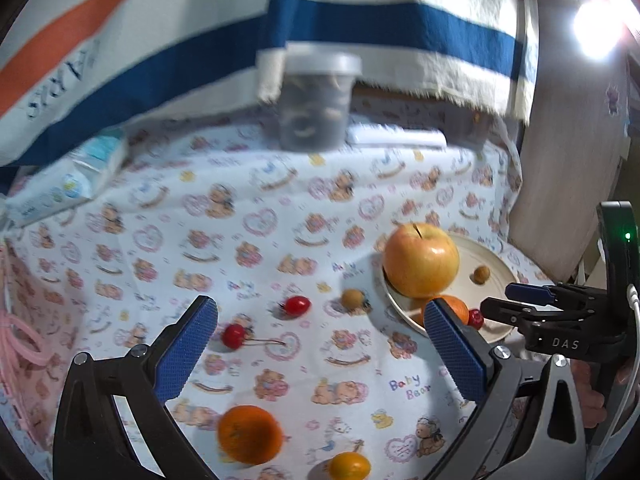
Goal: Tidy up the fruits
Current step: 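Move the left tool to a second mandarin on the cloth and grasp it, then lift the mandarin with the left tool while the right tool grasps a small orange citrus, then carry the mandarin with the left tool while the right carries the small citrus to the plate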
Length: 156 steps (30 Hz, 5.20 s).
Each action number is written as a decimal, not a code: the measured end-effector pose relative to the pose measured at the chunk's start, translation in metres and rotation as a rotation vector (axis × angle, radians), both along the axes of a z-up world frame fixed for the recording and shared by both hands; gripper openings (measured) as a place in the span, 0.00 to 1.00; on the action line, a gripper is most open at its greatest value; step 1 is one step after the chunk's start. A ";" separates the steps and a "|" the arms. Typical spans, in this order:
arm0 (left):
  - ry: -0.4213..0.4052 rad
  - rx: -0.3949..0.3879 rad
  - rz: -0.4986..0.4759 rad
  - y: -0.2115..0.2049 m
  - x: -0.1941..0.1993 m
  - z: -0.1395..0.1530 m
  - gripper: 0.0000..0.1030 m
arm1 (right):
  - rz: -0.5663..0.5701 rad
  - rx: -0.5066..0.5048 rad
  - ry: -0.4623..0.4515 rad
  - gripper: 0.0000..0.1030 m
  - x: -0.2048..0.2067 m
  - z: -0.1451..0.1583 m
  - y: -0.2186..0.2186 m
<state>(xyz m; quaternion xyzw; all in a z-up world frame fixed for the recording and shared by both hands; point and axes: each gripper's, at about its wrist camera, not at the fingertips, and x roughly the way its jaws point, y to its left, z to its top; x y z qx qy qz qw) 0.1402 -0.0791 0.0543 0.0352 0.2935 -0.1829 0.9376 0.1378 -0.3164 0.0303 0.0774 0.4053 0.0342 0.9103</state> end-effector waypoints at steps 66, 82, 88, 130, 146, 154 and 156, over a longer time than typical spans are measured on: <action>0.018 -0.067 0.160 0.091 -0.046 -0.043 0.45 | 0.113 -0.118 -0.042 0.67 -0.038 -0.002 0.125; -0.012 -0.066 0.261 0.112 -0.047 -0.040 0.46 | 0.268 -0.043 0.108 0.52 -0.040 -0.038 0.186; -0.015 -0.073 0.256 0.111 -0.048 -0.039 0.46 | 0.273 -0.066 0.131 0.47 -0.038 -0.049 0.192; -0.037 -0.059 0.211 0.100 -0.052 -0.037 0.46 | 0.205 -0.092 -0.040 0.30 -0.062 -0.023 0.166; -0.107 -0.041 0.086 0.059 -0.062 0.018 0.46 | 0.088 -0.103 -0.209 0.30 -0.076 0.039 0.102; -0.130 -0.040 -0.039 0.006 -0.051 0.048 0.46 | -0.008 -0.114 -0.338 0.30 -0.081 0.087 0.064; -0.129 -0.058 -0.064 -0.008 -0.047 0.054 0.46 | -0.044 -0.129 -0.362 0.30 -0.084 0.094 0.055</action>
